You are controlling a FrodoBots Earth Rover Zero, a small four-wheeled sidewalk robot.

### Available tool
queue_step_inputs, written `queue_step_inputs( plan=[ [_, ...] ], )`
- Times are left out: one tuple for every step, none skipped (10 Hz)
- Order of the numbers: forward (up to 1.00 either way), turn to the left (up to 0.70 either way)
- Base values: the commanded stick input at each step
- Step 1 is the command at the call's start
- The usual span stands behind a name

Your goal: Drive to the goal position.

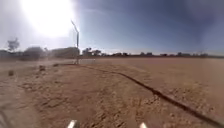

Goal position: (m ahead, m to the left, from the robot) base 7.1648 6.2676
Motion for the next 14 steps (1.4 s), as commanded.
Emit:
queue_step_inputs(
  plan=[
    [0.70, 0.00],
    [0.70, 0.00],
    [0.70, 0.00],
    [0.70, 0.00],
    [0.70, 0.00],
    [0.70, 0.00],
    [0.70, 0.00],
    [0.70, 0.00],
    [0.70, 0.00],
    [0.70, 0.00],
    [0.70, 0.00],
    [0.70, 0.00],
    [0.70, 0.00],
    [0.70, 0.00]
  ],
)
